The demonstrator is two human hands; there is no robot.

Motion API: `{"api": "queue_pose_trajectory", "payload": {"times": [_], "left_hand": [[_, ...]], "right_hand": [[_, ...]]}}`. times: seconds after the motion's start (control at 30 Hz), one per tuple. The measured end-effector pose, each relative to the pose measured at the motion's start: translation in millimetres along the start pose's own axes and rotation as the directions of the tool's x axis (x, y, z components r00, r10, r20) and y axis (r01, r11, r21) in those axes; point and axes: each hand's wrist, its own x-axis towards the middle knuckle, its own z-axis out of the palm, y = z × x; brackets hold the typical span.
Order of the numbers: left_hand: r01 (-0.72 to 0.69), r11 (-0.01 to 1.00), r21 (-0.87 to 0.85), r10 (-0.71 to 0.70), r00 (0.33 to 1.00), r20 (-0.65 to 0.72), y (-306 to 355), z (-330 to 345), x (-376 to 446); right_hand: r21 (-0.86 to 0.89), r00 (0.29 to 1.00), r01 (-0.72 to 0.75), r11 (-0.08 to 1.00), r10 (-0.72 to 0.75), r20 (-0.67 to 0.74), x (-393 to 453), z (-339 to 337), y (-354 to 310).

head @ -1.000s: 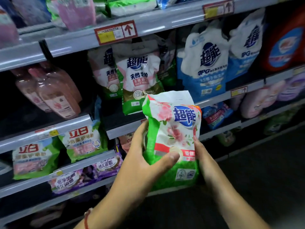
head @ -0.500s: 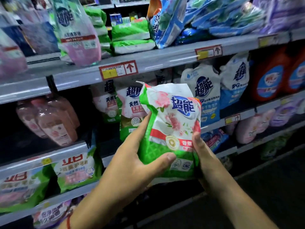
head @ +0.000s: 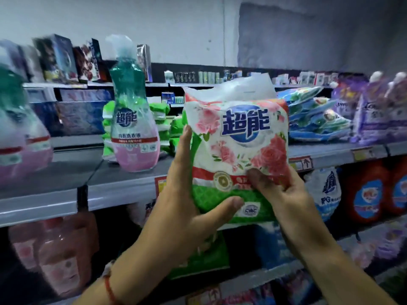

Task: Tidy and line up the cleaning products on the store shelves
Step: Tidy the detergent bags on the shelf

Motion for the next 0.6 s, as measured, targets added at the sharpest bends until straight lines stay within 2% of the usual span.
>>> {"api": "queue_pose_trajectory", "payload": {"times": [0.1,0.2,0.33,0.47,0.53,0.6], "left_hand": [[-0.069,0.995,0.07,0.07,0.997,-0.013,-17,-6,48],[-0.055,0.981,0.187,0.066,0.997,-0.051,-37,-7,94],[0.1,0.94,0.325,-0.08,0.994,-0.076,-62,-1,136],[0.307,0.864,0.399,-0.313,0.948,-0.052,-91,7,152],[0.342,0.837,0.427,-0.343,0.936,-0.077,-100,8,154],[0.352,0.805,0.478,-0.348,0.932,-0.1,-102,9,155]], "right_hand": [[0.03,0.998,0.066,0.997,-0.066,-0.018,49,9,-6],[-0.006,0.996,0.079,0.997,-0.079,0.04,102,16,-5],[-0.157,0.997,0.045,0.987,-0.035,0.069,173,21,18],[-0.448,0.967,-0.017,0.894,0.129,0.22,203,23,46],[-0.539,0.958,-0.003,0.843,0.157,0.24,209,23,55],[-0.557,0.96,0.016,0.831,0.143,0.241,215,22,61]]}}
